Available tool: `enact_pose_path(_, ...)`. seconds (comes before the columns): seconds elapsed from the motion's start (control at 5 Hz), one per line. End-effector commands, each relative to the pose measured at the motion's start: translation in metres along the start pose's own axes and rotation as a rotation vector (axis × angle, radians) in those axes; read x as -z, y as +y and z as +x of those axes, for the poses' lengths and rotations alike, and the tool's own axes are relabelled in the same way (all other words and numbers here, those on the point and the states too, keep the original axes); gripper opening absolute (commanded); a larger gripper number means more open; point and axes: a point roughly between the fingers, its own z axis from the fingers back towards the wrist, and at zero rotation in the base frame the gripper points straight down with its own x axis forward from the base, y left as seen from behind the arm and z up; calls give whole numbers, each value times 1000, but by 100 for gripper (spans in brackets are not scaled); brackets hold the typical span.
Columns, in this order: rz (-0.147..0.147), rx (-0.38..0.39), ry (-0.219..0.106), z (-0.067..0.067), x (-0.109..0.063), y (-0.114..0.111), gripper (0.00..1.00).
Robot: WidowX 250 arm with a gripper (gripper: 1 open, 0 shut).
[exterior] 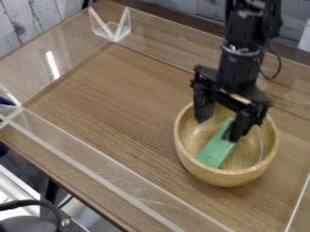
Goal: Remove the green block from inside the brown bowl and put it on the table
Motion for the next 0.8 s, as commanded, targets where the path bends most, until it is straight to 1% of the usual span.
enact_pose_path(0.0, -3, 18, -24, 7, 1, -5, 100)
enact_pose_path(0.4, 0, 40, 5, 9, 22, -10, 100)
enact_pose_path(0.6, 5, 43, 7, 9, 24, -9, 100)
